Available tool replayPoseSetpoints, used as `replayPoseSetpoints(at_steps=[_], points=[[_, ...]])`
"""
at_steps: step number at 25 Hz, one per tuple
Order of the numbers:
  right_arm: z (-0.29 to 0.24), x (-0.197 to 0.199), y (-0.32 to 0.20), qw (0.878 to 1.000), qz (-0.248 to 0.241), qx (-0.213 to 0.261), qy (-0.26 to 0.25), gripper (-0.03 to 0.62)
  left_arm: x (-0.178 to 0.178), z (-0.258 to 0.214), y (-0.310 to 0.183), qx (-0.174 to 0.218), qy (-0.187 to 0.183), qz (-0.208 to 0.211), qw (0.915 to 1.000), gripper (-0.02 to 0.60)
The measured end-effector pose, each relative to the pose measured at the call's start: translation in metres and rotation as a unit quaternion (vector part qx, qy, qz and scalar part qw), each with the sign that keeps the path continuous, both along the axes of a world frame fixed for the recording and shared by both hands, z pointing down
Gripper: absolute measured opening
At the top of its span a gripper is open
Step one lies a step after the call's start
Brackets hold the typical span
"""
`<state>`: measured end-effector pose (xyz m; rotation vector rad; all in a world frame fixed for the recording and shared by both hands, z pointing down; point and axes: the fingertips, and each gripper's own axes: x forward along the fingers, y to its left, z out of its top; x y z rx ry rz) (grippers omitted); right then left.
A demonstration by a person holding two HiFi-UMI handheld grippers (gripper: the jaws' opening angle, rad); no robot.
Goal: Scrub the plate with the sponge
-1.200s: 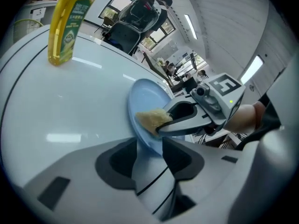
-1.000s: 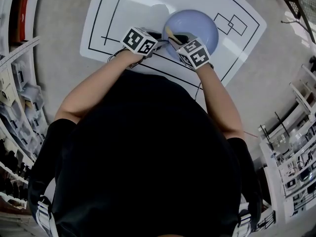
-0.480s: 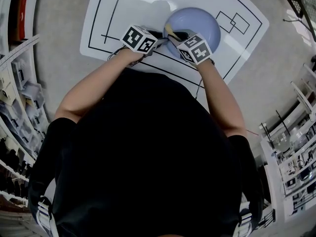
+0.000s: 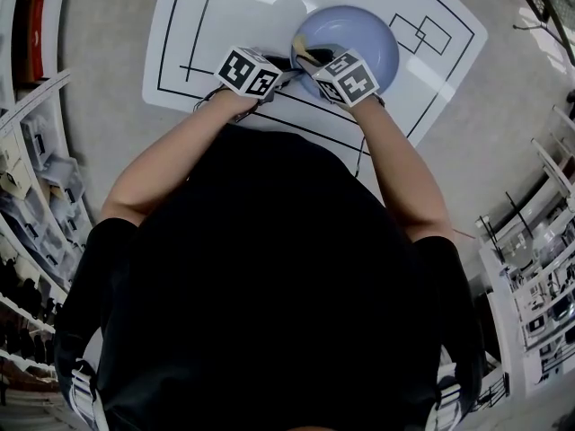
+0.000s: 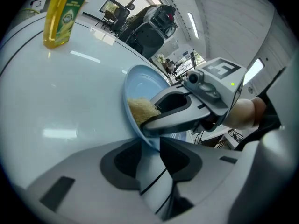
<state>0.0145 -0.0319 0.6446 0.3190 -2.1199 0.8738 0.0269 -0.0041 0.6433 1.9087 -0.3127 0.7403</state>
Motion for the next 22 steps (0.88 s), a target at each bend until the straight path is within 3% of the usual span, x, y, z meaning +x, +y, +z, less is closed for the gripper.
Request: replayPoseSetpoints(at_steps=[12,22], points=[[-0.005,0.002,-0.027,0.997,0.073,-0.013,-0.023,0.038,-0.004,-0.005,0.003,-0.003,0.005,-0.006,1.0,0.126],[-0.004,0.03,-0.059,0.995,0.1,0.005,-0.001,0.037,-0.002,0.0,0.001,-0.012,0.01,-0.024,0.9996,0.12]])
